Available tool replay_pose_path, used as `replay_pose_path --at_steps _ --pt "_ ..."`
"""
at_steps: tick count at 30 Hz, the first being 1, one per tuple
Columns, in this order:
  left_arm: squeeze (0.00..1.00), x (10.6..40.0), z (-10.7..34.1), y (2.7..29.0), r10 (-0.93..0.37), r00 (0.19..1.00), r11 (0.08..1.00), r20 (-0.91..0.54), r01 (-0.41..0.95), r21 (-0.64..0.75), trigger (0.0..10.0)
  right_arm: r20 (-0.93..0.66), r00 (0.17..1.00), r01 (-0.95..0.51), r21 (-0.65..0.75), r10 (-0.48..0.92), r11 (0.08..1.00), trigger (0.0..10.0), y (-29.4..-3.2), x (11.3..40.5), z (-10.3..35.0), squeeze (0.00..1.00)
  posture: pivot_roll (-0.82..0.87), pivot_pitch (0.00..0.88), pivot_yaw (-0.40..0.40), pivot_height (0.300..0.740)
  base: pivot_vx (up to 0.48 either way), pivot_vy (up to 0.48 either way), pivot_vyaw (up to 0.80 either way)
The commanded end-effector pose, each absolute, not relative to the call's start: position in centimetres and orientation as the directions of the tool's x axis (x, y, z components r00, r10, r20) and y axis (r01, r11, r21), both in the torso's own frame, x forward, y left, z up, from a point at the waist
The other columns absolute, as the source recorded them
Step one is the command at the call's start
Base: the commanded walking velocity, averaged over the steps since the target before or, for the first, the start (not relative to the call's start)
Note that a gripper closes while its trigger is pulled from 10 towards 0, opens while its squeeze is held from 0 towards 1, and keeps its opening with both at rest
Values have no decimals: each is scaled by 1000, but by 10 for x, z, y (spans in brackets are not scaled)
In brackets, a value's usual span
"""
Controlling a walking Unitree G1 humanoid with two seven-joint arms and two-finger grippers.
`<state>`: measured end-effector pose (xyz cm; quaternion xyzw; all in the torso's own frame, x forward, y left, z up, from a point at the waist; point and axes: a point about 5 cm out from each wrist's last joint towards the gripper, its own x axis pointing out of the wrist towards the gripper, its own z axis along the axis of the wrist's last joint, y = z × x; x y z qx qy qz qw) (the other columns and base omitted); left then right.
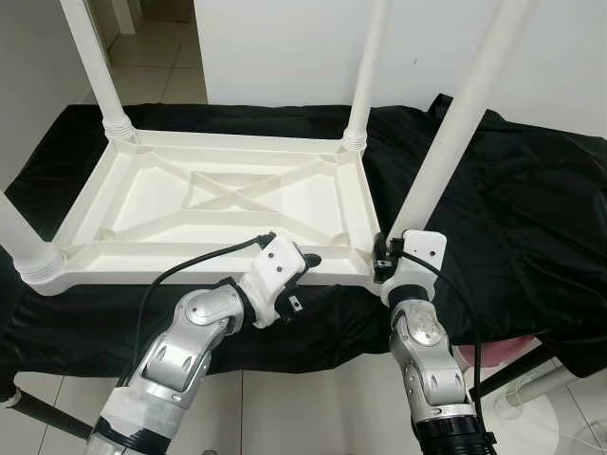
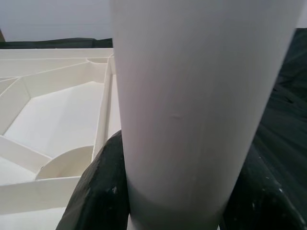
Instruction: Building children table
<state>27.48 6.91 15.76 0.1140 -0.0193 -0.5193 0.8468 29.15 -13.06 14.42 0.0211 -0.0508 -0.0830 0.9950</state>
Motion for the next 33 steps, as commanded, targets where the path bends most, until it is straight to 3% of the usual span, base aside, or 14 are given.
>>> replay_pose_path --at_steps 1,9,10,12,13,23,24,33 --pt "0 278 158 70 -857 508 482 -84 849 216 10000 13 971 237 122 -240 964 10000 -127 287 132 0 -84 87 -24 740 0 0 0" --pt "0 279 159 70 -850 520 496 -78 842 212 10000 17 976 214 126 -218 969 10000 -124 289 134 0 -82 92 -31 740 0 0 0" --pt "0 279 159 70 -850 522 497 -77 841 212 10000 31 984 168 135 -174 976 10000 -121 288 135 345 -82 92 -31 740 0 0 0" --pt "0 279 159 70 -849 523 499 -76 841 211 10000 40 989 137 141 -144 980 10000 -119 288 136 345 -82 92 -31 740 0 0 0" --pt "0 279 159 70 -848 525 501 -73 839 211 10000 91 995 30 161 -45 987 10000 -116 286 141 1000 -78 93 -38 740 0 0 0" --pt "0 278 159 70 -848 526 503 -72 839 208 10000 140 985 -116 135 96 984 10000 -127 286 144 1000 -71 91 -43 740 0 0 0" --pt "0 277 159 70 -848 525 502 -73 840 207 10000 149 978 -163 117 145 980 10000 -134 285 144 0 -69 90 -44 740 0 0 0" --pt "0 276 158 70 -852 518 495 -78 845 204 10000 160 917 -371 -3 367 929 10000 -164 286 145 0 -76 87 -37 740 0 0 0"
